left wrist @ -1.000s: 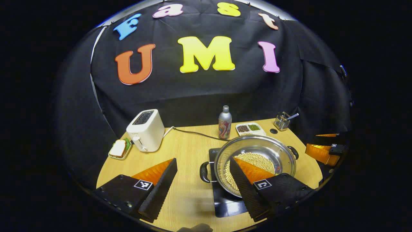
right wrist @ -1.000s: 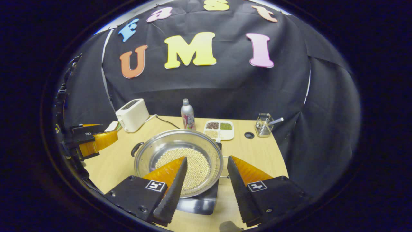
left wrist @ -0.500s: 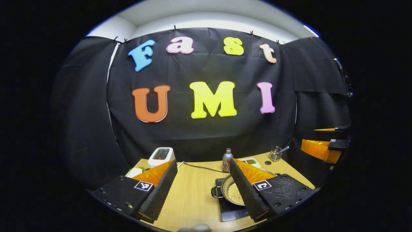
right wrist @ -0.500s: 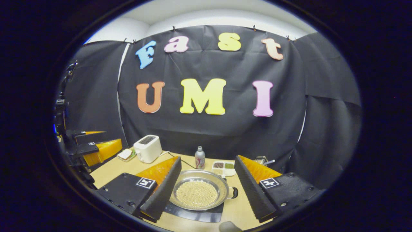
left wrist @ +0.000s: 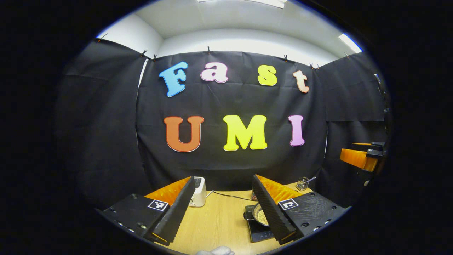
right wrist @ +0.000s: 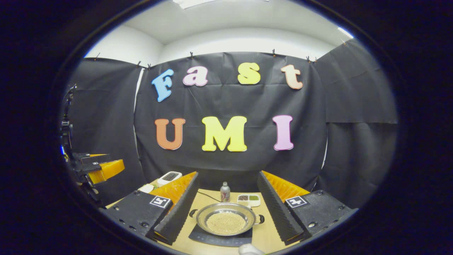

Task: First push the handle of the pot to place it horizontally, then grasp the pot with both hands and set it on the induction cooktop.

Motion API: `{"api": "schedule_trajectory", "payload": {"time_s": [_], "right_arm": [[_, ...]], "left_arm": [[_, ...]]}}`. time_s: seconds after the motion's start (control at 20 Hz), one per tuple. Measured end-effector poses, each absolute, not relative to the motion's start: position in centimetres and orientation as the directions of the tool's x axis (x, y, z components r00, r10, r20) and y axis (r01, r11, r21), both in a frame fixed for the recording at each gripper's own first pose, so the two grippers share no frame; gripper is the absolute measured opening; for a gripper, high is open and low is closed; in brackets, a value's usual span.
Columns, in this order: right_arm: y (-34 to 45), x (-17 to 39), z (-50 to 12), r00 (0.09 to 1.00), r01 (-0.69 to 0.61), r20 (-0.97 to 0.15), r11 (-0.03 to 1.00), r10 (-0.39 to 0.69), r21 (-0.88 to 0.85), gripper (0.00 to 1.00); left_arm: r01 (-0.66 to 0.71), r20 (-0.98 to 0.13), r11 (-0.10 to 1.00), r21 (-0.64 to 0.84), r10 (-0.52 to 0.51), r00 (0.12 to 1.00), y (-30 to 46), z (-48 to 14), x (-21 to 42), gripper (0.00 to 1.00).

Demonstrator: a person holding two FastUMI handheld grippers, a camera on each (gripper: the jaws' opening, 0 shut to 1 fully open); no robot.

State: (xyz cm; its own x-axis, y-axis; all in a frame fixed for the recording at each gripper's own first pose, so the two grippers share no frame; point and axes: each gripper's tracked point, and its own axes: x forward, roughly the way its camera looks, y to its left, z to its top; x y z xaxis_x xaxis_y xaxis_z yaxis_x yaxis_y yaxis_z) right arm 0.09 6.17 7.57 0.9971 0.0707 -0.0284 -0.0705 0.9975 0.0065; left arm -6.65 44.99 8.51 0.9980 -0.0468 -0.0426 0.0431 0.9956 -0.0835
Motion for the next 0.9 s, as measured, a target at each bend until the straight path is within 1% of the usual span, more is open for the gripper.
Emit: {"api": "schedule_trajectory", "payload": {"time_s": [0.1, 0.25, 0.4, 0.55, 0.7, 0.9], "right_arm": [[6.3, -1.2, 7.6, 0.998, -0.068, -0.011, 0.998, 0.068, 0.011, 1.00], [5.8, -2.7, 7.3, 0.999, -0.049, 0.020, 0.999, 0.049, 0.010, 1.00], [5.6, -4.1, 5.9, 0.999, -0.053, 0.008, 0.999, 0.053, -0.008, 1.00], [4.9, -4.8, 5.4, 0.999, -0.046, 0.020, 0.998, 0.045, 0.037, 1.00], [4.2, -4.9, 4.1, 0.999, -0.037, -0.011, 0.998, 0.038, 0.044, 1.00], [3.5, -4.8, 4.0, 1.000, -0.022, -0.019, 0.999, 0.022, 0.036, 1.00]], "left_arm": [[0.026, -0.028, 0.997, -0.068, -0.027, 0.999, 46.5, 8.3, -7.3, 0.96], [-0.007, -0.046, 0.997, -0.079, 0.004, 0.999, 48.0, 7.3, -8.6, 0.97], [-0.051, -0.061, 0.994, -0.100, 0.045, 0.997, 49.6, 6.1, -10.5, 0.97], [-0.084, -0.062, 0.990, -0.110, 0.077, 0.995, 49.6, 5.0, -12.1, 0.95], [-0.071, -0.048, 0.990, -0.123, 0.065, 0.997, 48.7, 5.5, -11.9, 0.95], [-0.033, -0.055, 0.991, -0.129, 0.026, 0.998, 46.7, 5.6, -11.3, 0.95]]}}
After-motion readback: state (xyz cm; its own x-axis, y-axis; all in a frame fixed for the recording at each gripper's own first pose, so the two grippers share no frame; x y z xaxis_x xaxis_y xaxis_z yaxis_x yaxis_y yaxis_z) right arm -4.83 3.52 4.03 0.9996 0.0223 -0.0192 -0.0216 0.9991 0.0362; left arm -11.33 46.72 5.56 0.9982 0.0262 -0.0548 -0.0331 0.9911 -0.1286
